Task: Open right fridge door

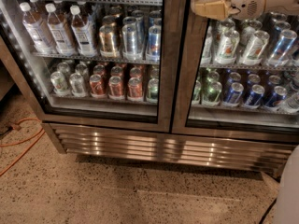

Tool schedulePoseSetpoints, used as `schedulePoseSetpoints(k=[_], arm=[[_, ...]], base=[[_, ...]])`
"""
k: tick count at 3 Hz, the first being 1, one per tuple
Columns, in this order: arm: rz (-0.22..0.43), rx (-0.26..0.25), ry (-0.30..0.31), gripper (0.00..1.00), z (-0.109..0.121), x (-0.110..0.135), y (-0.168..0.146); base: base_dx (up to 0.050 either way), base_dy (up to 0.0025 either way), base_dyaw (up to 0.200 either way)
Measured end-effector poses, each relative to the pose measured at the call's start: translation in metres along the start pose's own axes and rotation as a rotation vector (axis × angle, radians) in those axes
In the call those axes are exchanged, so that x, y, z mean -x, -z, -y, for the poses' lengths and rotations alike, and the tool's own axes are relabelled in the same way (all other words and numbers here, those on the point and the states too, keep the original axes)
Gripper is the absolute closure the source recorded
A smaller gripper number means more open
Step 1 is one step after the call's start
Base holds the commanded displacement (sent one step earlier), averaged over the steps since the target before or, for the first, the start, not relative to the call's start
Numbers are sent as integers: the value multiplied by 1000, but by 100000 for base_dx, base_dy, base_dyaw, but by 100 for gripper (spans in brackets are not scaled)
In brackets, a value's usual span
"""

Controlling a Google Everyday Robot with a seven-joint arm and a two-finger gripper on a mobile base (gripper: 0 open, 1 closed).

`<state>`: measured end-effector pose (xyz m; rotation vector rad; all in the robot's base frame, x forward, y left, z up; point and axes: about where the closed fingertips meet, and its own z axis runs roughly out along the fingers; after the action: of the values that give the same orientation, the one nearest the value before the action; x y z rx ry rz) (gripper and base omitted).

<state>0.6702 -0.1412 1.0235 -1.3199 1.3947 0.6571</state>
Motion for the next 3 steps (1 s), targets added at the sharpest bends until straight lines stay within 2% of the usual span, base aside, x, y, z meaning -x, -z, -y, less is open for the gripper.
schedulePoseSetpoints(k=[1, 2, 3], arm=[[0, 0, 0, 100, 7, -1, 0], [-14, -47, 36, 100, 7, 8, 10], [-14, -46, 36, 100, 7, 8, 10]], base=[[0, 0, 0], [0, 0, 0], [-3750, 0, 0]])
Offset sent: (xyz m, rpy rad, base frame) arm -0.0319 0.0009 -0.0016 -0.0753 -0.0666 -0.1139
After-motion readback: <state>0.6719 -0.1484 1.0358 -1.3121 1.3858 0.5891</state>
